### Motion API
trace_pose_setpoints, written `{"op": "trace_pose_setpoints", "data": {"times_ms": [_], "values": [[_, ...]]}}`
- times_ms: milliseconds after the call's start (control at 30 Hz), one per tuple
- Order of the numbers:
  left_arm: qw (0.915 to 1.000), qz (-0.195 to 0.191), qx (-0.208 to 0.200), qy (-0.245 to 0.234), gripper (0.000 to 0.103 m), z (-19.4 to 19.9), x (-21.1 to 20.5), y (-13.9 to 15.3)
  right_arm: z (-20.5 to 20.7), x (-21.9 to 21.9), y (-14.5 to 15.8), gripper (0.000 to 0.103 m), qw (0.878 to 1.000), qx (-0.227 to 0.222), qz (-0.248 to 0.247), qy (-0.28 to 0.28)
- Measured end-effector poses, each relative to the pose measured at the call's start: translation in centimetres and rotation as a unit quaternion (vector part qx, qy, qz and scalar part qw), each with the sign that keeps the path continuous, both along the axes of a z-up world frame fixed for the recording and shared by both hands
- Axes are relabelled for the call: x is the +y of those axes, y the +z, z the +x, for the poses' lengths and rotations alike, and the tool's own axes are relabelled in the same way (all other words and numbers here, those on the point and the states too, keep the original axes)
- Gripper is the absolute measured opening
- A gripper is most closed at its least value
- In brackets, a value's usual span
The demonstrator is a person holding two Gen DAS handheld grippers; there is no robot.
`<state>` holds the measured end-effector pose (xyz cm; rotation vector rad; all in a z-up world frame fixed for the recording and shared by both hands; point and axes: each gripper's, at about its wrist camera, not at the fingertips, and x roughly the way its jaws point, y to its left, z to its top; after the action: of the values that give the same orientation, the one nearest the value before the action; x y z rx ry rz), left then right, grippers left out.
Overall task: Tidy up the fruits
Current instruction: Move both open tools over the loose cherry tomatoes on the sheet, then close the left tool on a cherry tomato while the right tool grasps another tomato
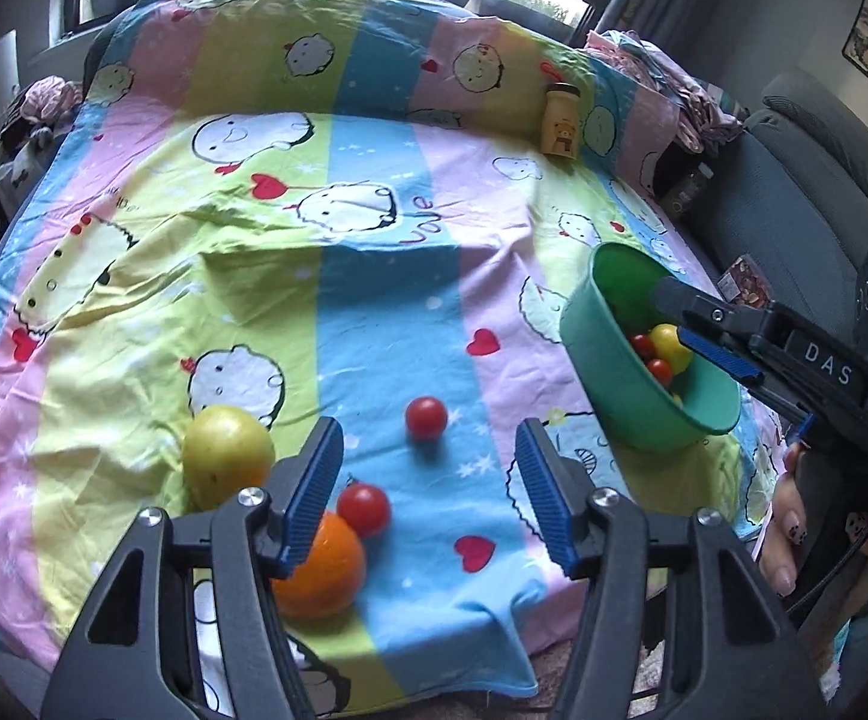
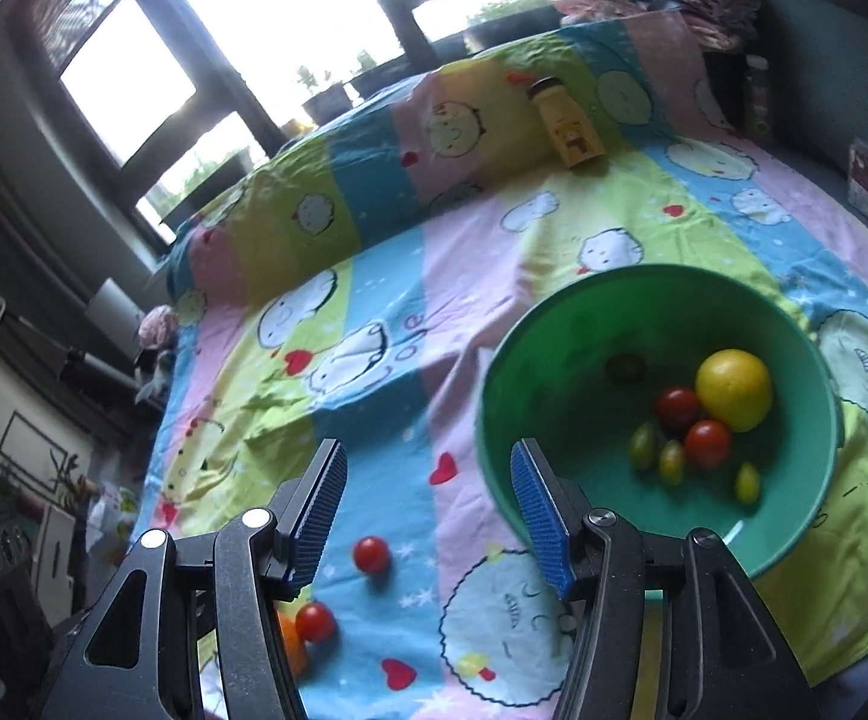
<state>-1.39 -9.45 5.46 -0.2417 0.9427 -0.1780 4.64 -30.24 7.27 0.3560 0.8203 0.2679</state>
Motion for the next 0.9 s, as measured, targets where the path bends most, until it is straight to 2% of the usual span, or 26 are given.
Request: {"op": "trace_pose_setpoints", "data": {"times_ms": [67,133,233,367,433,467,667,767,900], "values": [[0.9999,-0.004,0.012,0.005,0.057,-0.7,0.4,-0.8,0.1,1.7,-0.8,0.058,1.0,0.011,-0.006,0.026],[0.9997,0.0,0.026,0.002,0.051,-0.9,0.3,-1.6,0.2,3.2,-1.7,0.058,0.998,0.023,-0.011,0.05],[0.9988,0.004,0.045,-0.019,0.046,-0.5,0.0,-2.4,0.7,5.0,-3.2,0.058,0.995,0.045,-0.007,0.084],[0.9941,0.008,0.096,-0.05,0.04,1.5,0.4,-3.5,1.8,6.7,-5.5,0.055,0.99,0.082,0.013,0.113],[0.9911,0.028,0.12,-0.051,0.035,2.3,0.7,-4.1,2.3,7.4,-6.6,0.041,0.989,0.101,0.013,0.111],[0.9898,0.039,0.126,-0.053,0.035,2.5,0.7,-4.3,2.6,7.5,-7.1,0.04,0.988,0.111,0.012,0.108],[0.9824,0.062,0.157,-0.08,0.035,3.7,0.1,-6.0,3.2,8.1,-8.5,0.039,0.986,0.133,-0.014,0.096],[0.9789,0.076,0.169,-0.087,0.035,4.3,-0.3,-6.8,3.6,7.8,-9.0,0.039,0.985,0.141,-0.008,0.095],[0.9736,0.075,0.191,-0.1,0.035,5.1,-0.7,-7.6,4.0,7.6,-9.5,0.039,0.984,0.15,-0.003,0.096]]}}
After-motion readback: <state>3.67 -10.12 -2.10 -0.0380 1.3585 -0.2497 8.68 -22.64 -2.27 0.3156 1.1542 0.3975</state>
